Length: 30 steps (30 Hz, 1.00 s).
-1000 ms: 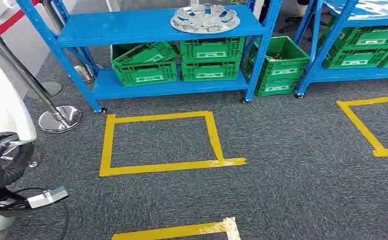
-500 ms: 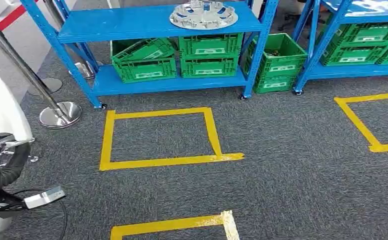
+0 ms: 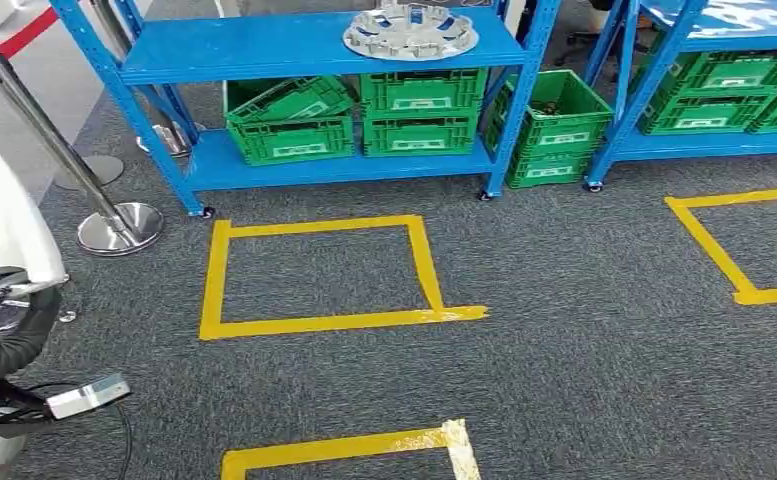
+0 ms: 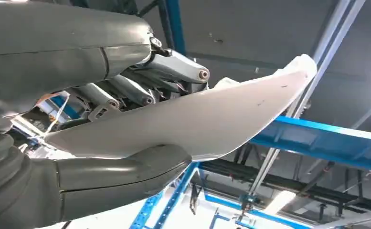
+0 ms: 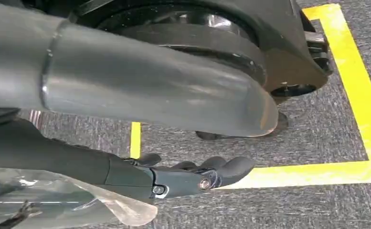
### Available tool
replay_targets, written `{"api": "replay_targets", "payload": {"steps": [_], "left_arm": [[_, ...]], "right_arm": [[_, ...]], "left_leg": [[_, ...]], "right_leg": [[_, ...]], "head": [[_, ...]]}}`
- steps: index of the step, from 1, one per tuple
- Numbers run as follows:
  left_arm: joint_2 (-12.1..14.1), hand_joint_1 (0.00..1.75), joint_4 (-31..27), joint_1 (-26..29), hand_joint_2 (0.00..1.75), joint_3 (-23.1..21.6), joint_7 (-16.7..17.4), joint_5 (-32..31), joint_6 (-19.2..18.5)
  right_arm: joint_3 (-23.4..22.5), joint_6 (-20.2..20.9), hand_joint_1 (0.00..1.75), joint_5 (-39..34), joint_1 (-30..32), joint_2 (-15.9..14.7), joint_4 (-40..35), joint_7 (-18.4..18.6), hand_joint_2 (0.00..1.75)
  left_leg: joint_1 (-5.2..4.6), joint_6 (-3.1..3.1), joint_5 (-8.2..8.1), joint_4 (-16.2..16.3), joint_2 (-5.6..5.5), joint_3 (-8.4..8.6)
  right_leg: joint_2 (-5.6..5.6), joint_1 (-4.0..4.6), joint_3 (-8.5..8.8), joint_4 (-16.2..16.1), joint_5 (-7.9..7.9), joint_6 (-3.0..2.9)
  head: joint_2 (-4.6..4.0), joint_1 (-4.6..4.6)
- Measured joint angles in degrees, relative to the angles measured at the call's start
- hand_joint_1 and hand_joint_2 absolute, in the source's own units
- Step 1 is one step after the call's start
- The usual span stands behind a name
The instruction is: Take the parts from the cabinet and place them on the table.
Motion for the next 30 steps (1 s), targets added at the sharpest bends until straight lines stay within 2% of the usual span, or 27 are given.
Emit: {"api": "replay_targets", "payload": {"steps": [1,2,4,5,6,7,8,9,10,11,12,13,14,15,16,19,20,21,22,24,25,26,28,29,30], "left_arm": [[0.0,1.75,0.0,0.0,1.75,0.0,0.0,0.0,0.0],[0.1,1.75,0.0,0.0,1.75,0.1,-0.1,0.1,0.0],[0.3,1.75,-0.1,0.1,1.75,0.2,-0.1,0.1,0.0],[0.4,1.75,-0.1,0.2,1.75,0.2,-0.1,0.2,0.0],[0.4,1.75,-0.1,0.1,1.75,0.2,-0.3,0.3,0.0],[0.4,1.75,-0.1,0.0,1.75,0.2,-0.4,0.5,0.0],[0.4,1.75,-0.1,0.3,1.75,0.2,-0.5,0.5,0.0],[0.3,1.75,-0.1,0.5,1.75,0.2,-0.5,0.5,0.0],[0.3,1.75,-0.1,0.7,1.75,0.2,-0.6,0.4,0.0],[0.3,1.75,-0.1,0.7,1.75,0.2,-0.8,0.3,0.0],[0.2,1.75,-0.1,0.7,1.75,0.2,-0.9,0.3,0.0],[0.2,1.75,-0.1,0.7,1.75,0.2,-1.0,0.3,0.0],[0.2,1.75,-0.1,0.7,1.75,0.2,-1.0,0.3,0.0],[0.2,1.75,-0.1,0.6,1.75,0.2,-1.0,0.3,0.0],[0.2,1.75,-0.1,0.6,1.75,0.3,-1.1,0.3,0.0],[0.2,1.75,0.0,0.7,1.75,0.3,-1.2,0.3,0.0],[0.2,1.75,0.0,0.7,1.75,0.3,-1.2,0.4,0.0],[0.3,1.75,0.0,0.5,1.75,0.3,-1.2,0.4,0.0],[0.3,1.75,0.0,0.3,1.75,0.3,-1.2,0.3,0.0],[0.3,1.75,0.0,0.3,1.75,0.3,-1.2,0.3,0.0],[0.3,1.75,0.1,0.3,1.75,0.3,-1.2,0.3,0.0],[0.2,1.75,0.2,0.3,1.75,0.3,-1.2,0.3,0.0],[0.2,1.75,0.2,0.3,1.75,0.3,-1.2,0.3,0.0],[0.2,1.75,0.2,0.3,1.75,0.3,-1.2,0.3,0.0],[0.2,1.75,0.2,0.2,1.75,0.3,-1.2,0.3,0.0]], "right_arm": [[0.0,0.0,0.0,0.3,0.0,0.0,0.0,-0.1,0.0],[0.0,0.0,0.0,0.6,0.0,0.0,0.0,-0.2,0.0],[0.0,-0.2,0.0,1.3,-0.1,0.0,0.0,-0.4,0.0],[0.0,-0.2,0.0,1.5,-0.1,0.0,0.0,-0.5,0.0],[0.0,-0.4,0.0,1.6,0.0,0.0,0.0,-0.6,0.0],[0.0,-0.5,0.0,1.9,0.0,0.0,0.0,-0.6,0.0],[0.0,-0.7,0.0,2.0,-0.1,-0.1,0.0,-0.6,0.0],[0.0,-0.9,0.0,2.0,-0.1,-0.1,0.0,-0.6,0.0],[0.0,-1.0,0.0,2.1,0.0,-0.2,0.0,-0.6,0.0],[0.0,-1.1,0.0,2.1,0.0,-0.2,0.0,-0.6,0.0],[0.0,-1.2,0.0,2.2,0.0,-0.2,0.0,-0.6,0.0],[0.0,-1.2,0.0,2.2,0.0,-0.2,0.0,-0.6,0.0],[0.0,-1.2,0.0,2.2,0.0,-0.2,0.0,-0.6,0.0],[0.0,-1.2,0.0,2.2,-0.1,-0.2,0.0,-0.6,0.0],[0.0,-1.2,0.0,2.2,-0.2,-0.2,0.0,-0.6,0.0],[0.0,-1.3,0.0,2.3,-0.1,-0.2,0.0,-0.5,0.0],[0.0,-1.3,0.0,2.3,-0.1,-0.2,0.0,-0.5,0.0],[0.0,-1.3,0.0,2.3,-0.1,-0.2,0.0,-0.5,0.0],[0.0,-1.3,0.0,2.3,-0.1,-0.2,0.0,-0.6,0.0],[0.0,-1.3,0.0,2.3,0.1,-0.2,0.0,-0.6,0.0],[0.0,-1.3,0.0,2.3,0.2,-0.2,0.0,-0.6,0.0],[0.0,-1.3,0.0,2.3,0.2,-0.2,0.0,-0.6,0.0],[0.0,-1.3,0.0,2.3,0.2,-0.2,0.0,-0.6,0.0],[0.0,-1.3,0.0,2.3,0.1,-0.2,0.0,-0.6,0.0],[0.0,-1.3,0.0,2.3,0.1,-0.2,0.0,-0.6,0.0]], "left_leg": [[0.0,0.02,-0.01,0.0,0.0,-0.01],[-0.26,0.79,-0.04,0.5,-0.03,-0.2],[-0.27,1.67,0.75,-0.8,-0.14,-0.12],[0.45,1.71,1.78,-2.0,-0.12,0.55],[0.54,2.02,2.19,-2.5,-0.43,0.54],[0.68,2.01,2.4,-2.5,-0.65,0.12],[0.81,1.9,2.46,-2.4,-0.91,-0.27],[0.9,1.75,2.55,-2.3,-1.17,-0.54],[1.05,1.56,2.67,-2.2,-1.45,-0.73],[1.32,1.3,2.77,-2.1,-1.96,-0.91],[1.69,0.81,2.73,-1.8,-2.59,-1.07],[2.08,0.29,2.59,-1.4,-3.09,-1.23],[2.36,-0.33,2.32,-0.7,-3.63,-1.53],[2.36,-0.9,2.09,-0.1,-3.98,-2.06],[2.23,-1.54,1.74,0.7,-4.58,-2.6],[2.61,-2.61,2.48,0.1,-5.91,-2.78],[2.77,-2.69,2.28,0.6,-5.23,-2.89],[2.63,-2.71,0.77,2.5,-2.92,-3.74],[2.62,-2.85,-1.8,6.4,-1.63,-5.51],[2.61,-3.0,-6.26,15.7,-1.01,-9.47],[2.61,-2.93,-7.18,18.6,-1.01,-10.54],[2.59,-2.79,-6.68,18.5,-1.01,-10.21],[2.38,-2.24,-2.95,11.4,-0.35,-5.88],[2.13,-1.8,-0.92,5.7,1.04,-2.5],[1.66,-1.24,-0.67,1.3,4.55,0.04]], "right_leg": [[0.0,-0.01,0.0,0.0,0.02,0.03],[-0.21,-0.33,0.09,-0.4,0.49,0.79],[-0.39,-0.16,0.3,-0.9,0.83,1.31],[-0.25,-0.15,-0.53,-0.4,0.28,1.31],[-0.02,-0.12,-1.18,1.1,-1.36,1.52],[0.08,-0.22,-2.88,5.1,-3.94,1.78],[0.07,-0.39,-5.25,10.7,-6.63,2.09],[0.07,-0.59,-7.28,15.4,-8.57,2.35],[0.04,-0.76,-8.21,17.7,-9.07,2.61],[0.05,-0.96,-7.64,17.1,-8.21,2.87],[0.1,-1.25,-5.33,13.4,-6.14,3.2],[0.38,-1.61,-2.28,8.2,-3.92,3.53],[1.94,-2.21,1.15,2.5,-2.22,4.11],[4.37,-2.36,2.35,0.5,-3.84,4.5],[3.7,-2.23,2.54,0.5,-3.59,2.9],[2.16,-1.76,2.49,1.1,-3.56,1.39],[1.24,-1.94,2.38,0.9,-3.21,0.77],[0.63,-1.79,2.32,0.9,-3.16,0.28],[0.04,-1.62,2.14,0.9,-3.07,-0.03],[-1.34,-1.26,1.66,1.0,-2.9,-0.29],[-2.11,-1.1,1.46,1.0,-2.84,-0.37],[-2.85,-0.96,1.35,1.0,-2.78,-0.42],[-4.34,-0.76,1.27,1.0,-2.64,-0.32],[-5.01,-0.73,1.33,1.0,-2.56,-0.19],[-5.66,-0.62,1.58,1.0,-2.49,-0.04]], "head": [[0.0,0.0],[0.0,-0.04],[0.0,-0.04],[0.0,-0.05],[0.0,0.05],[0.0,0.15],[0.0,0.15],[0.0,0.11],[0.0,0.13],[0.0,0.11],[0.0,0.15],[0.0,0.13],[0.0,0.18],[0.0,0.28],[0.0,0.41],[0.0,0.44],[0.0,0.42],[0.0,0.28],[0.0,-0.15],[0.0,-0.24],[0.0,-0.28],[0.0,-0.26],[0.0,-0.26],[0.0,-0.28],[0.0,-0.28]]}}
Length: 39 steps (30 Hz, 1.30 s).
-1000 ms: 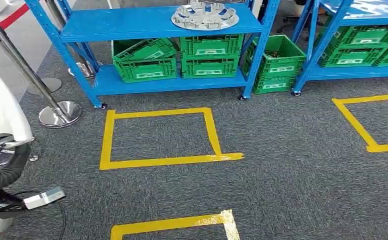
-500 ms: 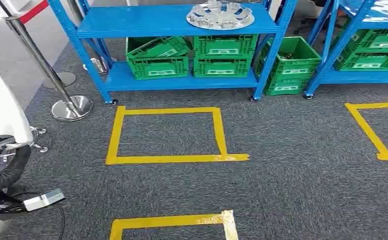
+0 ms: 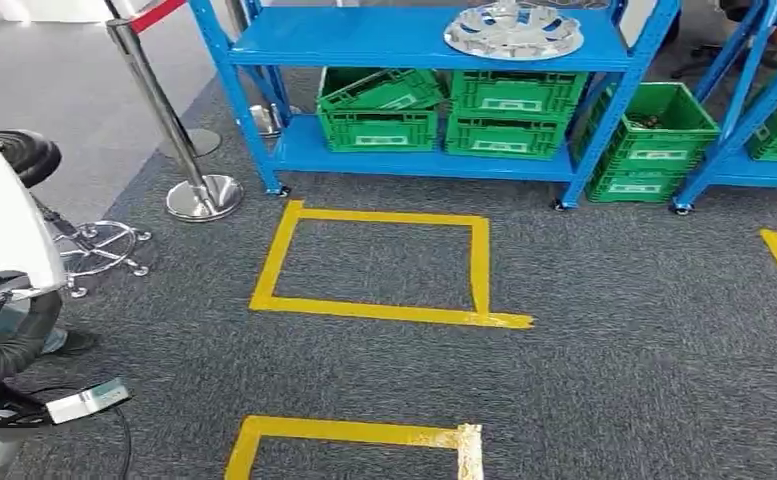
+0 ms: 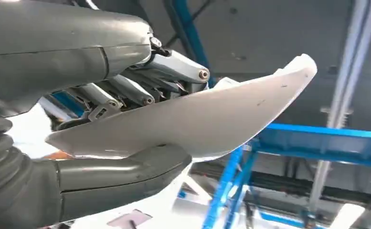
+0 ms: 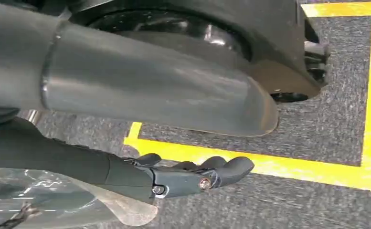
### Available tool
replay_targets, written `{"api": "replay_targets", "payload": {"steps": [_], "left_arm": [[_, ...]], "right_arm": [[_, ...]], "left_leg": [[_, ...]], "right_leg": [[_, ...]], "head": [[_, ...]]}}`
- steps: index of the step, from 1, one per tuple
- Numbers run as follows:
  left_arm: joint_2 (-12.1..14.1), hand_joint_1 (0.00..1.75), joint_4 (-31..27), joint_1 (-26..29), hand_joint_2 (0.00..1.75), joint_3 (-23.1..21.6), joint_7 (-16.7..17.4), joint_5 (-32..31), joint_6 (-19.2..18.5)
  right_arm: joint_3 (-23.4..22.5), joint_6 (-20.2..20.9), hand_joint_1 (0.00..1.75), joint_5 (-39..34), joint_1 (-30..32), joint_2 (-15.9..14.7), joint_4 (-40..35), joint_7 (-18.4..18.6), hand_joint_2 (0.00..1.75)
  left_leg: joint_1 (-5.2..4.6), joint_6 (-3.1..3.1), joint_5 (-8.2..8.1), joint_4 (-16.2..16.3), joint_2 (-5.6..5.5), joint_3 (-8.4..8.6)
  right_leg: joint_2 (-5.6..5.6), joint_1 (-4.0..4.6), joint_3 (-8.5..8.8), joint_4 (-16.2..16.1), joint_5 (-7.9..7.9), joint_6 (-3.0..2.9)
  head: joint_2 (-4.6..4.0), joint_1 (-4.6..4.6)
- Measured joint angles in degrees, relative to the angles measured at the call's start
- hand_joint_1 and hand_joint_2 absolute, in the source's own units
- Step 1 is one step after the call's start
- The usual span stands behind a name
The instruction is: Take the parts from the cabinet and place them on the table.
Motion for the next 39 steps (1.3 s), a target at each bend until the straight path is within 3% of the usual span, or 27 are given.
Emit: {"api": "replay_targets", "payload": {"steps": [1,5,7,9,10,11,12,14,15,16,17,19,20,22,23,25,26,28,29,30,31,32,35,36,37,38,39], "left_arm": [[0.0,1.75,0.0,-0.1,1.75,0.0,0.0,0.0,0.0],[0.2,1.75,0.0,-0.2,1.75,0.0,0.0,-0.2,0.0],[0.2,1.75,0.1,-0.5,1.75,-0.1,0.1,-0.4,0.0],[0.1,1.75,0.1,-0.6,1.75,-0.1,0.1,-0.4,0.0],[0.0,1.75,0.2,-0.5,1.75,-0.1,0.1,-0.4,0.0],[0.0,1.75,0.2,-0.5,1.75,-0.2,0.1,-0.5,0.0],[0.0,1.75,0.2,-0.5,1.75,-0.2,0.1,-0.5,0.0],[0.0,1.75,0.2,-0.5,1.75,-0.2,0.1,-0.4,0.0],[0.0,1.75,0.2,-0.6,1.75,-0.2,0.1,-0.5,0.0],[0.0,1.75,0.3,-0.7,1.75,-0.2,0.1,-0.5,0.0],[0.0,1.75,0.3,-0.7,1.75,-0.3,0.1,-0.5,0.0],[0.0,1.75,0.3,-0.7,1.75,-0.3,0.2,-0.5,0.0],[0.1,1.75,0.3,-0.7,1.75,-0.3,0.2,-0.5,0.0],[0.3,1.75,0.4,-1.0,1.75,-0.3,0.2,-0.6,0.0],[0.2,1.75,0.4,-1.3,1.75,-0.3,0.3,-0.5,0.0],[0.2,1.75,0.5,-1.1,1.75,-0.4,0.3,-0.5,0.0],[0.2,1.75,0.5,-1.0,1.75,-0.4,0.2,-0.5,0.0],[0.2,1.75,0.6,-1.0,1.75,-0.4,0.1,-0.5,0.0],[0.2,1.75,0.6,-1.0,1.75,-0.4,0.0,-0.4,0.0],[0.2,1.75,0.6,-1.0,1.75,-0.4,-0.1,-0.3,0.0],[0.1,1.75,0.7,-1.1,1.75,-0.3,-0.1,-0.3,0.0],[0.1,1.75,0.7,-1.0,1.75,-0.3,-0.2,-0.3,0.0],[0.1,1.75,0.7,-0.9,1.75,-0.1,-0.2,-0.3,0.0],[0.1,1.75,0.7,-0.8,1.75,-0.1,-0.3,-0.3,0.0],[0.1,1.75,0.7,-0.9,1.75,-0.1,-0.3,-0.3,0.0],[0.0,1.75,0.7,-1.0,1.75,-0.1,-0.3,-0.3,0.0],[0.0,1.75,0.7,-1.0,1.75,-0.1,-0.3,-0.3,0.0]], "right_arm": [[0.0,0.0,0.0,0.0,0.0,0.0,0.0,0.0,0.0],[0.0,0.0,0.0,0.0,-0.1,0.0,0.0,0.0,0.0],[0.0,-0.1,0.0,0.0,-0.1,0.0,0.0,0.0,0.0],[0.0,-0.2,0.0,0.0,0.0,0.0,0.0,0.0,0.0],[0.0,-0.2,0.0,0.0,0.1,0.0,0.0,0.0,0.0],[0.0,-0.2,0.0,0.0,0.2,0.0,0.0,0.0,0.0],[0.0,-0.2,0.0,0.0,0.2,0.0,0.0,0.0,0.0],[0.0,-0.2,0.0,0.0,0.2,0.0,0.0,0.0,0.0],[0.0,-0.2,0.0,0.0,0.2,0.0,0.0,0.0,0.0],[0.0,-0.3,0.0,0.0,0.1,-0.3,0.0,0.0,0.0],[0.0,-0.3,0.0,0.1,0.1,-0.2,0.0,0.0,0.0],[0.0,-0.4,0.0,0.3,0.1,-0.2,0.0,0.1,0.0],[0.0,-0.5,0.0,0.3,0.1,-0.2,0.0,0.1,0.0],[0.0,-0.5,0.0,0.5,0.1,-0.1,0.0,0.0,0.0],[0.0,-0.5,0.0,0.6,0.1,-0.1,0.0,0.0,0.0],[0.0,-0.5,0.0,0.7,0.2,-0.1,0.0,0.1,0.0],[0.0,-0.6,0.0,0.8,0.3,-0.1,0.0,0.1,0.0],[0.0,-0.6,0.0,0.9,0.2,-0.1,0.0,0.1,0.0],[0.0,-0.6,0.0,1.0,0.2,-0.1,0.0,0.1,0.0],[0.0,-0.6,0.0,1.0,0.2,-0.1,0.0,0.1,0.0],[0.0,-0.6,0.0,1.0,0.1,-0.2,0.0,0.1,0.0],[0.0,-0.6,0.0,1.1,0.1,-0.2,0.0,0.0,0.0],[0.0,-0.6,0.0,1.3,-0.1,-0.2,0.0,0.0,0.0],[0.0,-0.6,0.0,1.4,-0.2,-0.2,0.0,0.0,0.0],[0.0,-0.6,0.0,1.4,-0.1,-0.2,0.0,0.0,0.0],[0.0,-0.6,0.0,1.4,-0.1,-0.2,0.0,0.0,0.0],[0.0,-0.6,0.0,1.4,0.0,-0.2,0.0,0.0,0.0]], "left_leg": [[-0.16,0.11,-0.25,-0.3,-0.01,-0.35],[-0.42,1.57,1.2,-0.9,-3.19,-0.66],[-0.12,2.21,1.89,-1.1,-4.16,-1.22],[-0.31,2.62,2.33,-1.1,-5.51,-2.02],[-0.43,2.67,2.52,-1.0,-6.28,-2.32],[-0.56,2.7,2.67,-1.0,-7.14,-2.52],[-0.72,2.66,2.79,-1.0,-7.96,-2.59],[-1.04,2.61,2.96,-1.0,-9.49,-2.56],[-0.87,2.58,3.06,-1.0,-10.21,-2.59],[-1.37,2.34,3.02,-0.8,-10.62,-2.91],[-1.1,1.97,3.12,-0.8,-11.32,-3.16],[-0.7,1.29,3.41,-1.0,-12.72,-3.42],[-0.93,0.85,3.56,-1.1,-13.49,-3.66],[-0.99,0.47,1.43,2.0,-8.1,-5.04],[-0.76,-0.08,-1.28,6.8,-6.35,-7.38],[-0.18,-0.76,-4.62,15.1,-5.54,-11.55],[0.1,-1.05,-4.72,17.1,-5.47,-12.6],[0.63,-1.62,-0.94,12.2,-4.88,-10.19],[0.82,-1.89,2.08,6.1,-3.88,-6.99],[0.88,-2.11,3.88,1.3,-1.79,-4.47],[0.25,-1.71,2.72,0.5,-0.24,-3.99],[0.47,-0.62,2.96,0.2,-1.31,-4.06],[0.05,0.94,2.55,0.5,-3.47,-4.39],[0.28,1.47,2.8,0.3,-3.94,-4.24],[0.23,1.82,2.86,0.3,-4.41,-4.26],[0.13,2.13,2.82,0.3,-5.07,-4.32],[-0.01,2.32,2.76,0.3,-5.65,-4.35]], "right_leg": [[-0.5,0.32,-0.01,0.1,-0.2,0.47],[-2.52,-0.18,0.64,-0.6,0.13,2.19],[3.76,-0.35,-1.58,4.1,-3.55,2.72],[5.53,-0.19,-6.18,13.9,-8.23,2.73],[5.65,-0.07,-7.95,17.4,-9.29,2.63],[5.67,0.0,-8.5,18.3,-8.88,2.44],[5.74,0.09,-7.48,16.2,-7.13,2.18],[6.87,0.33,-2.49,6.3,-2.07,1.2],[9.5,0.5,0.24,1.0,-0.16,0.42],[11.3,0.43,1.17,-1.3,-0.95,-0.32],[10.14,0.54,1.12,-1.5,-0.79,0.03],[9.1,0.86,1.71,-1.5,-0.73,-0.13],[8.2,0.41,2.12,-2.3,-0.2,-0.41],[6.73,0.14,2.53,-3.0,0.3,-0.56],[5.66,0.12,2.55,-3.0,0.21,-0.68],[3.99,0.1,2.55,-3.0,-0.07,-0.67],[3.11,0.03,2.58,-2.9,-0.23,-0.52],[1.41,-0.18,2.98,-2.9,-0.67,-0.04],[0.57,-0.45,3.36,-2.7,-1.04,0.4],[-0.06,-0.5,3.64,-2.4,-1.47,0.87],[-0.44,-0.04,3.14,-2.1,-1.94,1.45],[-0.87,0.02,3.21,-2.0,-2.43,1.82],[-2.75,-0.27,4.64,-2.3,-2.81,2.65],[-0.94,-0.68,4.19,-2.0,-3.38,3.19],[2.72,-0.71,3.28,0.3,-5.06,3.19],[4.67,-0.62,0.85,5.1,-7.56,3.1],[5.3,-0.51,-1.7,10.0,-9.52,3.0]], "head": [[0.0,0.2],[0.0,0.22],[0.0,0.61],[0.0,0.81],[0.0,0.79],[0.0,0.83],[0.0,0.81],[0.0,0.85],[0.0,0.9],[0.0,0.65],[0.0,0.81],[0.0,0.89],[0.0,0.85],[0.0,0.35],[0.0,0.15],[0.0,0.17],[0.0,0.17],[0.0,0.17],[0.0,0.17],[0.0,0.17],[0.0,-0.18],[0.0,0.02],[0.0,0.37],[0.0,0.57],[0.0,0.74],[0.0,0.94],[0.0,1.01]]}}
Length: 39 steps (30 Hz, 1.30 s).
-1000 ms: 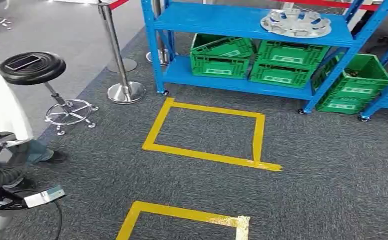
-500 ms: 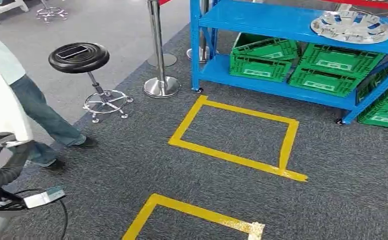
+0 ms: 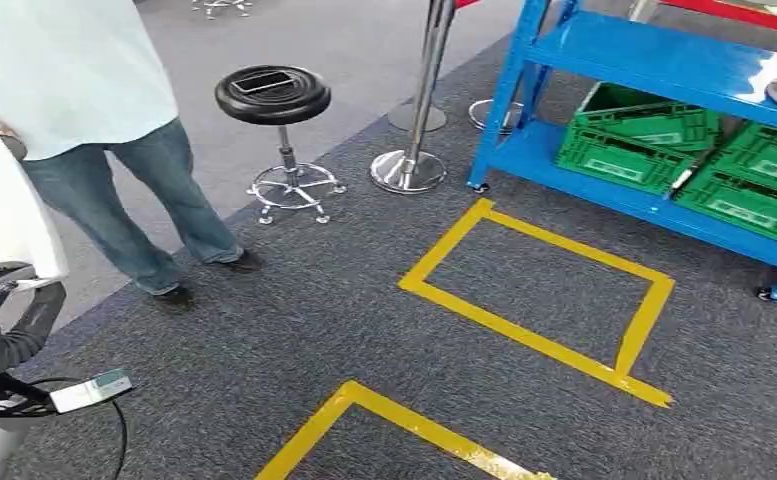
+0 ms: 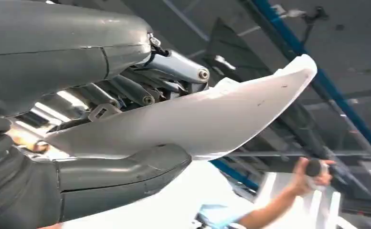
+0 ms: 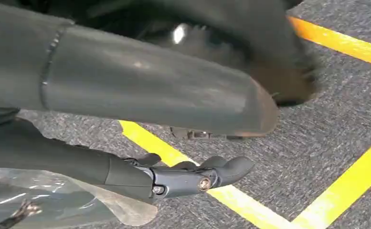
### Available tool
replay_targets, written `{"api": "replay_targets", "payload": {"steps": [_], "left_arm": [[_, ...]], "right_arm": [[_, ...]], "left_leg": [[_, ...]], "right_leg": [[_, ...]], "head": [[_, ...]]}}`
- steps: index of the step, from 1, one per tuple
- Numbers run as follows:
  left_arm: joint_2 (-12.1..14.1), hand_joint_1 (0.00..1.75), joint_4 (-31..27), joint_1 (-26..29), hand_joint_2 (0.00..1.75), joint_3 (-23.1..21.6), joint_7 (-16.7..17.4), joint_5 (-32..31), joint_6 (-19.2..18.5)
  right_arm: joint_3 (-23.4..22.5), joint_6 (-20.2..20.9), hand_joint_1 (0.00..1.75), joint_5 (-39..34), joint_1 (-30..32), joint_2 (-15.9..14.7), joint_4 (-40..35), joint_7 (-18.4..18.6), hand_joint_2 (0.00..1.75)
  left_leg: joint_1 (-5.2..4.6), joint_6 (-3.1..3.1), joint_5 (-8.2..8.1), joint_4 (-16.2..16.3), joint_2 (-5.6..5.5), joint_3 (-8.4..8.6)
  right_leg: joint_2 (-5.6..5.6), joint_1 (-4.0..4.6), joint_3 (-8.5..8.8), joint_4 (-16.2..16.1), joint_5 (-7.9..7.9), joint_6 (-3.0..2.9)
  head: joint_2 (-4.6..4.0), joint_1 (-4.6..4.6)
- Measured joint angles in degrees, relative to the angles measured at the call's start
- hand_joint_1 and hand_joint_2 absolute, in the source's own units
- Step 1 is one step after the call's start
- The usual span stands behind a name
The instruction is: Take the parts from the cabinet and place them on the table.
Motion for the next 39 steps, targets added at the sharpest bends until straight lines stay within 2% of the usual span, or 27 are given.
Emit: {"api": "replay_targets", "payload": {"steps": [2,3,5,6,7,8,11,12,13,14,16,17,18,19,21,22,24,27,29,31,32,33,34,36,37,38,39], "left_arm": [[-0.1,1.75,0.0,0.1,1.75,0.0,0.0,0.0,0.0],[-0.1,1.75,0.0,0.1,1.75,0.0,0.0,0.0,0.0],[-0.1,1.75,0.0,0.1,1.75,0.0,0.0,0.0,0.0],[-0.1,1.75,0.0,0.0,1.75,0.0,0.0,0.0,0.0],[-0.1,1.75,0.0,0.0,1.75,0.0,0.0,0.1,0.0],[-0.2,1.75,0.0,-0.2,1.75,0.0,0.0,0.1,0.0],[-0.2,1.75,0.0,0.3,1.75,0.0,0.0,0.2,0.0],[-0.1,1.75,0.0,0.4,1.75,0.1,-0.1,0.3,0.0],[0.0,1.75,0.0,0.3,1.75,0.1,-0.2,0.4,0.0],[0.0,1.75,0.0,0.0,1.75,0.1,-0.2,0.5,0.0],[-0.2,1.75,0.1,0.1,1.75,0.1,-0.4,0.6,0.0],[-0.2,1.75,0.1,0.3,1.75,0.1,-0.7,0.8,0.0],[-0.2,1.75,0.1,0.4,1.75,0.2,-0.9,1.1,0.0],[-0.1,1.75,0.1,0.5,1.75,0.4,-1.2,1.2,0.0],[-0.1,1.75,0.1,0.5,1.75,0.9,-1.6,1.7,0.0],[-0.1,1.75,0.1,0.4,1.75,1.2,-1.9,1.8,0.0],[-0.1,1.75,0.1,0.5,1.75,1.4,-2.0,2.1,0.0],[0.0,1.75,0.1,0.7,1.75,2.0,-2.1,2.1,0.0],[0.0,1.75,0.1,0.7,1.75,2.3,-2.3,2.2,0.0],[-0.1,1.75,0.1,0.6,1.75,2.4,-2.7,2.3,0.0],[-0.1,1.75,0.2,0.7,1.75,2.6,-2.9,2.3,0.0],[-0.1,1.75,0.2,0.7,1.75,2.7,-3.0,2.4,0.0],[-0.1,1.75,0.2,0.7,1.75,2.7,-3.1,2.3,0.0],[-0.1,1.75,0.2,0.7,1.75,2.8,-3.1,2.4,0.0],[-0.1,1.75,0.2,0.6,1.75,2.9,-3.1,2.4,0.0],[-0.1,1.75,0.2,0.5,1.75,2.9,-3.1,2.5,0.0],[-0.2,1.75,0.3,0.4,1.75,2.9,-3.1,2.5,0.0]], "right_arm": [[-0.1,0.0,0.0,0.0,0.3,0.0,0.0,0.0,0.0],[-0.1,0.0,0.0,0.0,0.3,0.0,0.0,0.0,0.0],[-0.2,0.0,0.0,0.0,0.2,0.0,0.0,0.0,0.0],[-0.2,0.0,0.0,0.0,0.2,0.0,0.0,0.0,0.0],[-0.3,0.0,0.0,0.1,0.1,-0.1,0.0,0.0,0.0],[-0.3,0.0,0.0,0.1,0.2,-0.1,0.0,0.0,0.0],[-0.3,-0.1,0.0,0.3,0.1,-0.1,0.0,0.0,0.0],[-0.4,-0.1,0.0,0.5,0.1,0.0,0.0,-0.1,0.0],[-0.4,-0.1,0.0,0.7,0.1,0.0,0.0,-0.1,0.0],[-0.4,-0.1,0.0,0.7,0.2,0.0,0.0,-0.2,0.0],[-0.4,-0.1,0.0,0.9,0.3,0.0,0.0,-0.2,0.0],[-0.4,-0.1,0.0,1.1,0.3,0.0,0.0,-0.1,0.0],[-0.5,-0.1,0.0,1.2,0.3,0.0,0.0,-0.1,0.0],[-0.5,0.0,0.0,1.4,0.3,0.0,0.0,-0.1,0.0],[-0.6,0.0,0.0,1.5,0.1,0.1,0.0,0.0,0.0],[-0.6,0.0,0.0,1.6,0.1,0.2,0.0,0.0,0.0],[-0.6,0.0,0.0,1.7,0.0,0.2,0.0,0.0,0.0],[-0.6,0.0,0.0,1.8,-0.2,0.2,0.0,0.1,0.0],[-0.7,0.0,0.0,1.9,-0.3,0.2,0.0,0.1,0.0],[-0.7,0.0,0.0,2.3,-0.1,0.2,0.0,0.4,0.0],[-0.8,0.0,0.0,2.4,0.0,0.2,0.0,0.5,0.0],[-0.8,0.0,0.0,2.4,0.1,0.2,0.0,0.5,0.0],[-0.8,0.0,0.0,2.4,0.1,0.2,0.0,0.5,0.0],[-0.8,0.0,0.0,2.5,0.0,0.2,0.0,0.5,0.0],[-0.8,0.0,0.0,2.5,0.0,0.2,0.0,0.5,0.0],[-0.8,0.0,0.0,2.5,0.0,0.2,0.0,0.6,0.0],[-0.9,-0.1,0.0,2.5,0.0,0.2,0.0,0.5,0.0]], "left_leg": [[-0.46,0.23,-0.14,0.0,-1.67,0.04],[-0.61,0.27,-0.17,0.1,-2.6,0.14],[-0.95,0.39,-0.25,0.0,-4.44,0.5],[-1.08,0.41,-0.27,0.0,-5.21,0.66],[-0.91,0.39,-0.29,0.0,-5.93,0.58],[-1.05,0.15,-0.36,0.2,-6.8,0.31],[-0.35,-1.11,0.13,-0.3,-9.07,-0.15],[-0.52,-1.24,-0.09,0.1,-8.45,-0.14],[-0.92,-1.49,-0.98,1.3,-4.21,-0.74],[-0.89,-1.81,-2.95,4.3,-1.63,-2.24],[-0.41,-2.49,-7.15,13.7,0.03,-6.91],[-0.19,-2.79,-7.89,16.9,0.11,-8.59],[-0.01,-3.03,-7.05,17.0,0.16,-8.71],[0.16,-3.21,-4.99,14.4,0.4,-7.44],[0.3,-3.34,-0.12,4.7,2.1,-2.37],[0.0,-3.22,-0.05,0.5,5.08,-0.19],[-0.35,-1.6,-0.25,0.4,3.66,-0.25],[-0.31,-0.44,-0.08,0.2,1.73,-0.38],[-0.12,0.13,0.1,0.1,0.83,-0.4],[-0.24,0.32,0.07,0.1,-0.38,-0.61],[-0.33,0.32,0.07,0.1,-1.18,-0.64],[-0.36,0.32,0.07,0.1,-1.89,-0.62],[-0.39,0.32,0.07,0.1,-2.75,-0.54],[-0.39,0.3,0.07,0.1,-4.45,-0.33],[-0.33,0.26,0.09,0.1,-5.19,-0.27],[-0.57,-0.02,0.06,0.3,-5.9,-0.47],[-0.34,-0.33,0.17,0.3,-6.77,-0.81]], "right_leg": [[0.28,0.28,-4.88,7.7,-1.66,-0.47],[0.34,0.47,-5.26,7.0,-0.04,-0.89],[1.19,0.84,-2.38,-1.3,5.94,-1.96],[2.77,0.99,-0.38,-6.3,8.72,-2.59],[6.45,0.92,0.98,-9.6,9.4,-3.5],[6.6,0.67,1.36,-10.7,9.27,-3.55],[4.54,1.14,2.27,-11.0,9.22,-3.44],[3.42,0.46,2.87,-12.2,9.77,-3.28],[2.66,0.63,3.35,-12.6,9.81,-3.32],[1.77,0.74,3.55,-12.7,9.71,-3.55],[-0.35,0.9,3.75,-12.6,9.27,-3.72],[-1.32,0.9,3.81,-12.6,9.13,-3.66],[-2.24,0.89,3.96,-12.5,8.95,-3.57],[-3.14,0.88,4.15,-12.5,8.73,-3.38],[-4.58,0.8,4.75,-12.2,8.14,-3.0],[-5.31,0.94,5.02,-12.0,7.69,-2.56],[-6.21,1.34,4.4,-11.7,7.05,-1.92],[-7.45,1.08,5.69,-11.9,6.59,-1.04],[-1.12,0.75,3.41,-7.6,3.53,-0.54],[0.3,0.82,-1.85,2.8,-1.0,-0.54],[0.35,0.88,-4.36,7.2,-2.13,-0.65],[0.37,0.89,-5.33,8.3,-1.62,-0.76],[0.45,0.9,-4.95,6.6,0.38,-1.0],[1.72,0.9,-0.97,-3.1,6.32,-1.6],[4.25,0.86,1.37,-8.4,8.77,-1.92],[6.74,0.61,2.22,-10.3,8.24,-2.36],[6.06,0.56,3.0,-11.1,8.01,-1.99]], "head": [[0.0,0.07],[0.0,0.09],[0.0,0.09],[0.0,0.09],[0.0,-0.04],[0.0,-0.33],[0.0,0.2],[0.02,0.15],[0.0,-0.07],[0.0,-0.37],[0.0,-0.44],[0.0,-0.46],[0.0,-0.44],[0.0,-0.46],[0.0,-0.48],[0.0,-0.42],[0.0,-0.31],[0.0,-0.33],[0.02,0.11],[0.0,0.37],[0.0,0.37],[0.02,0.37],[0.0,0.42],[0.02,0.39],[0.0,0.4],[0.0,0.33],[0.0,0.33]]}}
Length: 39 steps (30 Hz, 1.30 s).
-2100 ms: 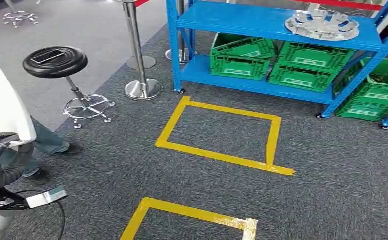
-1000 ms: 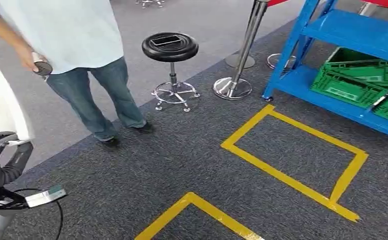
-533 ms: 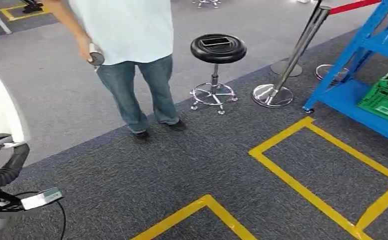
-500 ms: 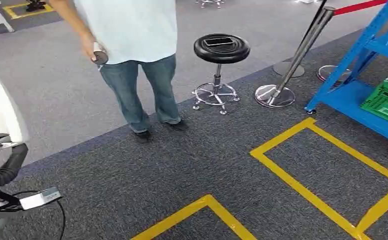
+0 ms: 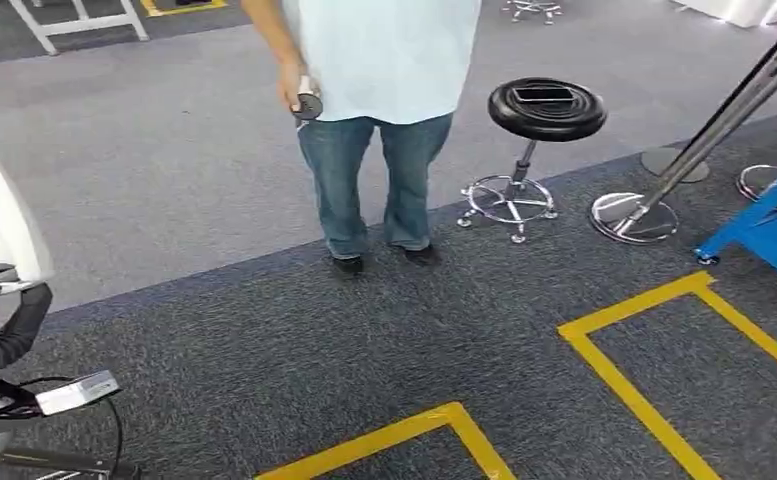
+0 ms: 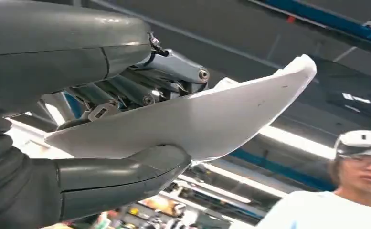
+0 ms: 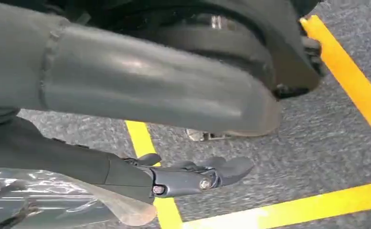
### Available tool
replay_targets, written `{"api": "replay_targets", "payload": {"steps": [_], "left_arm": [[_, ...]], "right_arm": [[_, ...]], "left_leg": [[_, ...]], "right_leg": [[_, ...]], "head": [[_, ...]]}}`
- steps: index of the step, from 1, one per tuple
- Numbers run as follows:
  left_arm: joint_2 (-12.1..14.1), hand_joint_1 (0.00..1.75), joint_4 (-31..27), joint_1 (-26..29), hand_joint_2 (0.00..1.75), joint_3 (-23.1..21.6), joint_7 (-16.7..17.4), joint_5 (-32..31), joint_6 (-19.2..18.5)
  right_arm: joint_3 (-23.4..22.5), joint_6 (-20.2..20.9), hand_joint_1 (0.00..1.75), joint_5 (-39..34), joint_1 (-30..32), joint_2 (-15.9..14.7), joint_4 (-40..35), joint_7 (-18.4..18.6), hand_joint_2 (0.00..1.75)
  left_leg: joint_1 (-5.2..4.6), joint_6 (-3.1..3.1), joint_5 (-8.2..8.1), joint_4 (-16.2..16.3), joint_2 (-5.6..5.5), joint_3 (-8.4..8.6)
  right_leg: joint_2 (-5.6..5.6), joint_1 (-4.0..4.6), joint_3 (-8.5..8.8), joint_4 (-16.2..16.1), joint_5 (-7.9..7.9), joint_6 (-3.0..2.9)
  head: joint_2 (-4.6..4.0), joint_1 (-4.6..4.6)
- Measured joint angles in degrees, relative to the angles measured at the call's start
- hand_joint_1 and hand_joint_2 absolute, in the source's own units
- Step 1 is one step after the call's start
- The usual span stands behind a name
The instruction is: Take the parts from the cabinet and place them on the table.
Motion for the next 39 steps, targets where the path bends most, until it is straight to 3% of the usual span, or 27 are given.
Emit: {"api": "replay_targets", "payload": {"steps": [3,4,5,6,8,9,10,12,13,14,15,16,20,21,22,23,25,26,28,29,30,31,34,35,36,37,39], "left_arm": [[0.2,1.75,0.0,0.2,1.75,0.0,0.2,-0.1,0.0],[0.3,1.75,0.0,0.2,1.75,0.0,0.4,-0.2,0.0],[0.5,1.75,0.1,0.0,1.75,0.1,0.5,-0.2,0.0],[0.5,1.75,0.2,-0.3,1.75,0.1,0.6,-0.2,0.0],[0.5,1.75,0.2,-0.4,1.75,0.0,0.6,-0.2,0.0],[0.5,1.75,0.4,-0.3,1.75,0.0,0.6,-0.2,0.0],[0.5,1.75,0.5,-0.3,1.75,0.0,0.7,-0.2,0.0],[0.6,1.75,0.7,-0.4,1.75,0.0,1.1,-0.3,0.0],[0.7,1.75,0.7,-0.4,1.75,0.0,1.2,-0.3,0.0],[0.9,1.75,0.7,-0.5,1.75,0.0,1.2,-0.4,0.0],[1.0,1.75,0.8,-0.6,1.75,0.0,1.4,-0.5,0.0],[1.0,1.75,0.9,-0.8,1.75,-0.1,1.5,-0.7,0.0],[1.7,1.75,1.0,-1.0,1.75,-0.1,2.1,-0.9,0.0],[1.8,1.75,1.0,-1.1,1.75,-0.1,2.1,-0.9,0.0],[1.9,1.75,1.1,-1.4,1.75,-0.1,2.1,-0.9,0.0],[1.8,1.75,1.2,-1.6,1.75,-0.2,2.1,-0.9,0.0],[1.8,1.75,1.4,-1.6,1.75,-0.2,2.3,-0.9,0.0],[1.8,1.75,1.5,-1.6,1.75,-0.3,2.3,-1.0,0.0],[1.9,1.75,1.6,-1.6,1.75,-0.4,2.4,-1.0,0.0],[1.9,1.75,1.6,-1.7,1.75,-0.4,2.4,-1.0,0.0],[1.9,1.75,1.7,-1.8,1.75,-0.4,2.4,-1.0,0.0],[1.9,1.75,1.7,-2.0,1.75,-0.4,2.4,-1.1,0.0],[1.9,1.75,1.9,-2.0,1.75,-0.4,2.2,-1.1,0.0],[2.1,1.75,1.9,-2.0,1.75,-0.4,2.2,-1.1,0.0],[2.2,1.75,1.9,-1.9,1.75,-0.4,2.2,-1.1,0.0],[2.3,1.75,2.0,-2.3,1.75,-0.4,2.2,-1.0,0.0],[2.2,1.75,2.2,-2.5,1.75,-0.5,2.1,-1.0,0.0]], "right_arm": [[0.0,-0.2,0.0,0.3,-0.1,0.0,0.0,0.0,0.0],[-0.1,-0.2,0.0,0.5,-0.2,0.0,0.0,0.0,0.0],[-0.2,-0.3,0.0,0.6,-0.1,0.0,0.0,-0.1,0.0],[-0.4,-0.3,0.0,0.9,-0.1,0.0,0.0,-0.2,0.0],[-0.5,-0.3,0.0,0.9,0.0,0.0,0.0,-0.2,0.0],[-0.5,-0.3,0.0,1.0,0.1,0.0,0.0,-0.2,0.0],[-0.6,-0.3,0.0,1.1,0.1,0.0,0.0,-0.2,0.0],[-0.8,-0.2,0.0,1.3,0.0,0.0,0.0,-0.2,0.0],[-0.9,-0.1,0.0,1.5,-0.1,0.0,0.0,-0.2,0.0],[-0.9,-0.1,0.0,1.7,-0.1,0.0,0.0,-0.2,0.0],[-1.0,-0.1,0.0,1.8,-0.1,0.0,0.0,-0.2,0.0],[-1.3,-0.1,0.0,2.0,-0.1,0.0,0.0,-0.2,0.0],[-1.5,0.0,0.0,2.4,-0.3,0.0,0.0,-0.1,0.0],[-1.6,0.0,0.0,2.5,-0.3,0.0,0.0,-0.1,0.0],[-1.8,0.0,0.0,2.5,-0.4,0.0,0.0,-0.1,0.0],[-1.9,0.0,0.0,2.7,-0.3,0.0,0.0,0.0,0.0],[-2.0,0.1,0.0,2.9,-0.1,0.0,0.0,0.0,0.0],[-2.1,0.1,0.0,3.0,-0.1,0.0,0.0,0.0,0.0],[-2.3,0.2,0.0,3.3,-0.1,0.0,0.0,0.1,0.0],[-2.4,0.2,0.0,3.3,-0.2,0.0,0.0,0.1,0.0],[-2.5,0.2,0.0,3.4,-0.2,0.0,0.0,0.1,0.0],[-2.6,0.3,0.0,3.4,-0.1,0.0,0.0,0.1,0.0],[-2.9,0.5,0.0,3.9,-0.1,0.0,0.0,0.1,0.0],[-3.0,0.5,0.0,4.0,-0.1,0.0,0.0,0.1,0.0],[-3.1,0.6,0.0,4.1,-0.3,0.0,0.0,0.1,0.0],[-3.3,0.6,0.0,4.2,-0.3,0.0,0.0,0.1,0.0],[-3.3,0.7,0.0,4.3,0.0,0.0,0.0,0.1,0.0]], "left_leg": [[0.4,-1.36,0.78,-0.6,-2.18,-0.4],[0.41,-1.29,0.37,0.0,-0.78,-0.53],[-0.04,-1.39,-1.08,1.9,3.45,-1.48],[-0.04,-1.6,-3.11,5.2,5.35,-3.03],[0.08,-1.83,-5.5,9.9,6.47,-5.2],[0.21,-2.04,-7.54,15.0,6.89,-7.51],[0.24,-2.16,-8.03,17.2,6.96,-8.45],[0.28,-2.24,-5.29,14.1,7.2,-6.51],[0.26,-2.16,-2.61,8.6,7.81,-3.5],[0.23,-2.01,-0.44,3.2,9.22,-0.41],[-0.42,-1.71,-1.46,0.3,12.88,1.24],[-0.55,-0.94,-1.14,-0.1,12.07,1.15],[-0.44,0.24,-0.82,-0.6,9.31,1.18],[-0.28,0.47,-0.71,-0.7,8.81,1.18],[-0.21,0.79,-0.58,-0.6,8.31,1.08],[-0.21,0.99,-0.48,-0.6,7.54,0.94],[-0.23,1.01,-0.47,-0.6,5.97,0.8],[-0.23,1.0,-0.47,-0.6,5.24,0.83],[-0.22,0.96,-0.45,-0.6,3.6,1.0],[-0.19,0.88,-0.41,-0.6,2.76,1.11],[-0.08,0.74,-0.35,-0.6,2.1,1.05],[-0.45,0.35,-0.4,-0.2,1.26,0.65],[0.2,-0.98,0.47,-0.7,-0.89,-0.09],[0.06,-1.39,0.56,-0.7,-1.54,-0.33],[0.03,-1.21,-0.22,0.3,1.04,-0.66],[-0.2,-1.34,-2.59,3.5,4.55,-2.15],[-0.02,-1.74,-7.08,12.5,6.71,-6.08]], "right_leg": [[-1.94,0.27,0.32,-0.2,0.34,-0.5],[-2.93,-0.2,0.59,-1.0,0.8,-0.83],[-3.78,0.02,0.86,-1.3,0.81,-1.14],[-4.62,0.16,0.94,-1.3,0.75,-1.39],[-5.66,0.36,0.97,-1.3,0.6,-1.6],[-6.76,0.51,0.96,-1.2,0.51,-1.68],[-7.6,0.57,0.95,-1.2,0.46,-1.69],[-9.31,0.62,1.09,-1.1,0.22,-1.58],[-10.12,0.62,1.28,-1.1,0.0,-1.42],[-10.81,0.64,1.57,-0.9,-0.31,-1.22],[-11.31,0.87,1.7,-0.8,-0.61,-0.87],[-11.93,1.26,1.52,-0.4,-0.89,-0.45],[-14.08,1.1,2.02,-0.6,-1.62,0.46],[-10.52,0.85,1.3,1.0,-2.94,0.84],[-7.99,0.72,-0.18,4.4,-4.84,0.97],[-6.33,0.56,-3.05,10.3,-7.41,1.14],[-5.67,0.54,-7.8,18.8,-9.81,1.2],[-5.66,0.54,-8.46,19.2,-9.02,1.16],[-5.3,0.47,-6.06,12.6,-3.98,0.94],[-4.11,0.33,-3.34,6.4,-0.75,0.69],[-0.88,0.04,-1.3,1.7,0.88,0.6],[0.3,-0.26,-0.61,0.0,0.17,0.38],[-1.65,0.23,-0.15,0.1,0.28,0.16],[-2.5,-0.07,-0.01,-0.5,0.65,-0.35],[-3.48,-0.17,0.16,-0.9,0.94,-0.76],[-4.27,-0.03,0.22,-1.2,1.0,-1.17],[-6.17,0.3,0.19,-1.1,0.86,-1.36]], "head": [[0.02,-0.02],[0.0,-0.07],[0.0,-0.29],[0.0,-0.66],[0.0,-0.57],[0.0,-0.55],[0.0,-0.61],[0.0,-0.59],[0.0,-0.59],[0.0,-0.61],[0.0,-0.59],[0.02,-0.63],[0.0,-0.55],[0.0,-0.26],[0.02,-0.15],[0.02,0.15],[0.0,0.17],[0.02,0.13],[0.0,0.17],[0.0,0.17],[0.0,0.17],[0.0,0.09],[0.0,0.09],[0.02,0.02],[0.02,0.02],[0.0,-0.55],[0.02,-0.72]]}}
